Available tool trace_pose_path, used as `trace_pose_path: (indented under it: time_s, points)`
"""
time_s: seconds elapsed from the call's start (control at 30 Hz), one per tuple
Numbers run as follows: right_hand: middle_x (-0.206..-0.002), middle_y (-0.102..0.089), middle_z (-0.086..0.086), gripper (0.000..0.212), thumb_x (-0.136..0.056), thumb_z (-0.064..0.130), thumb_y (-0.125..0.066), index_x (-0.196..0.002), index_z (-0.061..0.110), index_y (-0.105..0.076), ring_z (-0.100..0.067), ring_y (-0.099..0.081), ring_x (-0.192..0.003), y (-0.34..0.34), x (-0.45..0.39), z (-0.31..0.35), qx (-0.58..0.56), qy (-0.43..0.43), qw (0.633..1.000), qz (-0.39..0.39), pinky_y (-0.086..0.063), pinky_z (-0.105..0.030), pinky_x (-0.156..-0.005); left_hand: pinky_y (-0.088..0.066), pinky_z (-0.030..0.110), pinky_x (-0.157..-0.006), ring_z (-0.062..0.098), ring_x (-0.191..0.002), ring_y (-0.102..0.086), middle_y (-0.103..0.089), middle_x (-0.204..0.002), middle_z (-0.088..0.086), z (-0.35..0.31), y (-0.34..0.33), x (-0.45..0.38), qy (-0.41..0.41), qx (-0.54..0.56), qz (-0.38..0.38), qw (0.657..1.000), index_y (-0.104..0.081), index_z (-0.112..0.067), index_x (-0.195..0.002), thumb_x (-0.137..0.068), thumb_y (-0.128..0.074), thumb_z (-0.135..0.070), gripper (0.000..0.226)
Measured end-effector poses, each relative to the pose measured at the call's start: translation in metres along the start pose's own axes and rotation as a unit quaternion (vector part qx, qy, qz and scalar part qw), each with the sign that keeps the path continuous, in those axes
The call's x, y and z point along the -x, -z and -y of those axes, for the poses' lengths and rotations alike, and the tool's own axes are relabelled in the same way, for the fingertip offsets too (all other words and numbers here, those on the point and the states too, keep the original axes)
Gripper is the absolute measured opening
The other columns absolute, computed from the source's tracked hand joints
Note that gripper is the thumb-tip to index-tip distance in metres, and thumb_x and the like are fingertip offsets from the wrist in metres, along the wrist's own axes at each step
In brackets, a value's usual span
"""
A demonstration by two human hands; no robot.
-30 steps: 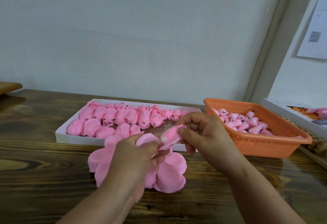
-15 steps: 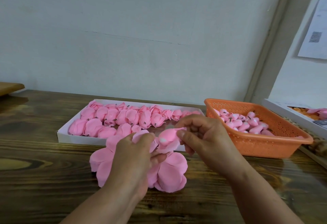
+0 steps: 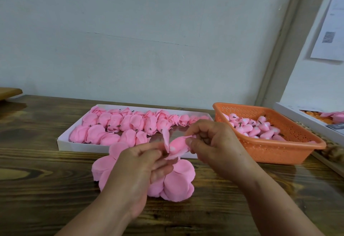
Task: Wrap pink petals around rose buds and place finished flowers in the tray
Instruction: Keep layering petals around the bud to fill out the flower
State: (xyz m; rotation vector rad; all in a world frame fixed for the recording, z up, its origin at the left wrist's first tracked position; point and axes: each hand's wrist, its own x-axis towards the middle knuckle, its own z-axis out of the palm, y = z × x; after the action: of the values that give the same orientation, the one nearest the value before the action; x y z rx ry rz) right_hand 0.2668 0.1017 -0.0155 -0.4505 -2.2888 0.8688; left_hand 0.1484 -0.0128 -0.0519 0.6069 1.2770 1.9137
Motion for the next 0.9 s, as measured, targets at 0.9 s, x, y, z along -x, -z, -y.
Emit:
trace_pose_path:
  time_s: [0.9]
  points:
    - [-0.059, -0.055, 0.004, 0.031, -0.089, 0.005, -0.060, -0.114, 0.023, -0.060, -0.002, -0.052, -0.050, 0.006, -0.002, 0.008, -0.057, -0.006, 0.980, 0.190, -0.043, -0.019, -0.048, -0.059, 0.030, -0.069, 0.020, -0.074, -0.070, -0.072, -0.086, 0.020, -0.011, 0.010, 0.000, 0.013, -0.183, 0.152, 0.971, -0.071, 0.001, -0.084, -0.078, -0.057, -0.037, 0.040]
